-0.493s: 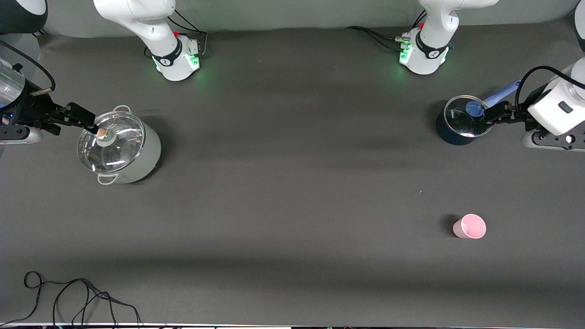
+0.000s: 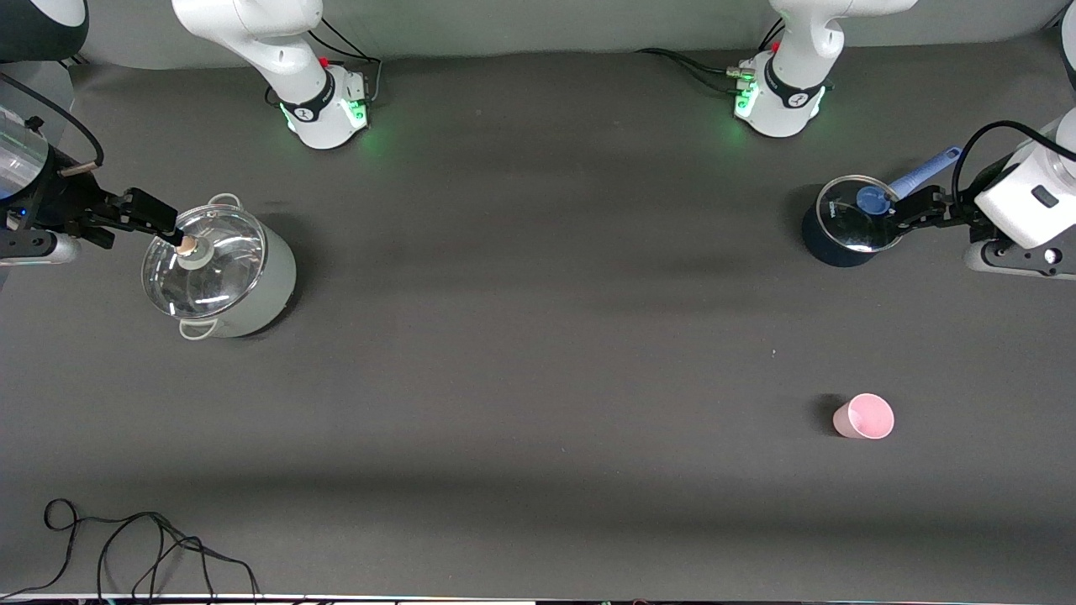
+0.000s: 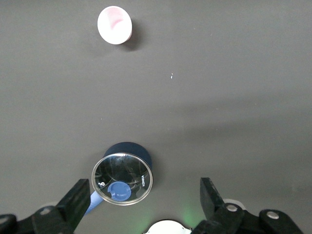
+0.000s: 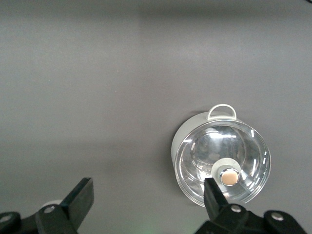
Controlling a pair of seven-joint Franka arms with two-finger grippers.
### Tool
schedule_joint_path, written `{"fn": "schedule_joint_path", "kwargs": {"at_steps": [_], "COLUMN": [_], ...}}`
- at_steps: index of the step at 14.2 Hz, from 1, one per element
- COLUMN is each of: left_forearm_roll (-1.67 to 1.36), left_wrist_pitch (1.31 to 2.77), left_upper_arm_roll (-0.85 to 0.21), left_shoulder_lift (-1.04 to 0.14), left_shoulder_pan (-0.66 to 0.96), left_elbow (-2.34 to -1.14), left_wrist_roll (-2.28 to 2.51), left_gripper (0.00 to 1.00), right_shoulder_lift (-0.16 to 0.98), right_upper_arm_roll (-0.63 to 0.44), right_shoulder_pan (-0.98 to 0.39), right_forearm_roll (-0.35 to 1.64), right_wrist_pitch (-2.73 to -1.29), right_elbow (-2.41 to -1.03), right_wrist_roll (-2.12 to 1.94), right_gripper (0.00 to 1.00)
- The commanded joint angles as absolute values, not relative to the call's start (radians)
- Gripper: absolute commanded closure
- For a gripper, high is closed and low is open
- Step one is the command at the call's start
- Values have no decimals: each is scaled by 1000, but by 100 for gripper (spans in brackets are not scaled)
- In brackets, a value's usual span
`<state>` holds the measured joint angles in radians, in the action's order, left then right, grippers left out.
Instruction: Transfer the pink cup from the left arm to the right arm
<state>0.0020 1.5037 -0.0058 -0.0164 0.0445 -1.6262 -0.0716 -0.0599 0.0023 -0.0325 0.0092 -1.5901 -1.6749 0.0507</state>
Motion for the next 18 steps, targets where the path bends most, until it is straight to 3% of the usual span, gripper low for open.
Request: {"fn": "schedule_joint_path", "kwargs": {"at_steps": [1, 6, 12, 18], "left_forearm_roll": [17, 2, -309, -630], "left_wrist_pitch": [1511, 1603, 1721, 1723], "left_upper_arm_roll": [-5, -5, -6, -6], "left_shoulder_lift": [-41, -158, -296, -524], "left_shoulder_pan": [46, -4, -210, -400], "left_elbow": [-1580, -1439, -1433, -1439], "left_wrist_roll": [-112, -611, -1174, -1630], "left_gripper": [0, 0, 0, 0], "right_shoulder_lift": [-61, -60, -60, -57], "right_upper_arm_roll": [6, 6, 6, 5], "right_shoulder_pan": [-26, -25, -25, -23], "right_forearm_roll": [28, 29, 29, 28], "right_wrist_pitch": [-1586, -1566, -1560, -1560], "right_elbow": [-1674, -1674, -1674, -1666], "right_wrist_roll": [38, 40, 52, 43], "right_gripper": [0, 0, 0, 0]}}
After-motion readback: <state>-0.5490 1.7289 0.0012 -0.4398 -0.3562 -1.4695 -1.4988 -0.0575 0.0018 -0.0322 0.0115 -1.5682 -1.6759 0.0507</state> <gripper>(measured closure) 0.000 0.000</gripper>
